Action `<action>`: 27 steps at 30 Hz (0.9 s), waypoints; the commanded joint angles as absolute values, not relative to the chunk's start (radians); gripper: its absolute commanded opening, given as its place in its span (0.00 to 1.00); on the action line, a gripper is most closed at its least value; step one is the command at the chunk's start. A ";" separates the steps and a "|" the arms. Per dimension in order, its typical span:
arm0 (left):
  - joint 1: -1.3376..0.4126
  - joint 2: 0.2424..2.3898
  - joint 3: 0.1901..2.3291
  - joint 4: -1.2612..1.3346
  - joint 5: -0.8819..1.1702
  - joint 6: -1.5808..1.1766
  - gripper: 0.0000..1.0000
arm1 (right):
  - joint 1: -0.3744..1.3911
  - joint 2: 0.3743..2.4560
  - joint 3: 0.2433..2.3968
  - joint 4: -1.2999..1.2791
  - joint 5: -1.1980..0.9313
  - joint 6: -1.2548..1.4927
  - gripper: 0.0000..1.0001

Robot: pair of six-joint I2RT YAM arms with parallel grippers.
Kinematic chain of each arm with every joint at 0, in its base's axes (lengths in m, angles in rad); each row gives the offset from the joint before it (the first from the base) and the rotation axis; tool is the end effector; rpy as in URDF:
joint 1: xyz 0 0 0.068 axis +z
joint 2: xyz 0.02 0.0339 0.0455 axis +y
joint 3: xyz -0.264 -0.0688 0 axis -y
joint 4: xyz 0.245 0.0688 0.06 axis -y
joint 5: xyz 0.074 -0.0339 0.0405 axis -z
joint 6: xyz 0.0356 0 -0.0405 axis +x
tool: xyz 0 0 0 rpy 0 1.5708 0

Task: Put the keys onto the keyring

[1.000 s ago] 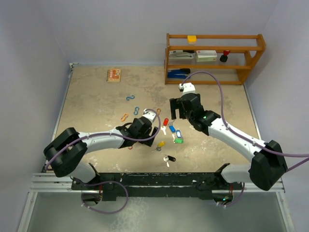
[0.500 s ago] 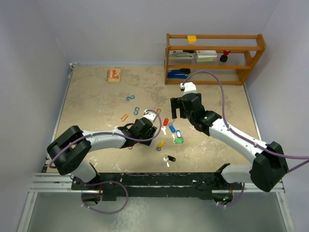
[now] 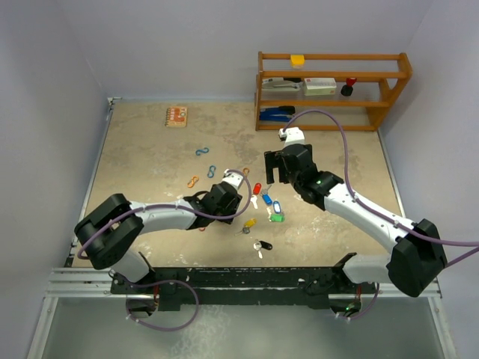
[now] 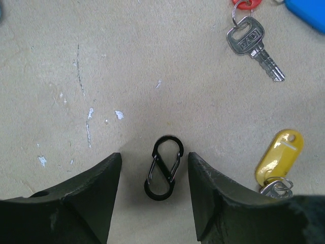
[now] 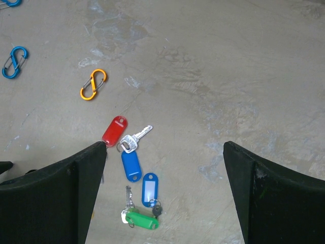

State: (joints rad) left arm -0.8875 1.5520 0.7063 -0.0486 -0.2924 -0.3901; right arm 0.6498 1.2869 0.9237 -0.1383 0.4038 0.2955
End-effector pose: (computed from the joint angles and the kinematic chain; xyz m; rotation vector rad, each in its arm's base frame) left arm 0.1911 -0.2185 0.1496 0.4747 2.3791 -0.2217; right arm 0.2393 0.1643 0.2847 -0.1149 2.0300 0.1763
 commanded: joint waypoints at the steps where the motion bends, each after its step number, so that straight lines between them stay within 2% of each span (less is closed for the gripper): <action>1: -0.902 1.550 0.699 -0.075 -0.279 -0.414 0.55 | 0.655 1.273 0.920 -0.137 0.429 0.289 1.00; 6: -0.908 1.519 0.686 -0.079 -0.270 -0.432 0.56 | 0.655 1.276 0.924 -0.138 0.427 0.288 1.00; 11: -0.913 1.523 0.685 -0.095 -0.269 -0.443 0.47 | 0.654 1.279 0.931 -0.139 0.427 0.282 1.00; 17: -0.920 1.532 0.681 -0.099 -0.287 -0.449 0.44 | 0.655 1.278 0.933 -0.139 0.428 0.282 1.00; 23: -0.925 1.537 0.678 -0.103 -0.282 -0.458 0.26 | 0.655 1.273 0.926 -0.140 0.426 0.287 1.00; 27: -0.925 1.536 0.675 -0.107 -0.289 -0.460 0.05 | 0.654 1.270 0.918 -0.142 0.422 0.291 1.00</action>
State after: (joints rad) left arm -0.9134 1.5398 0.6998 -0.0685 -0.3054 -0.4355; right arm 0.6498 1.2869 0.9237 -0.1383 0.4034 0.2943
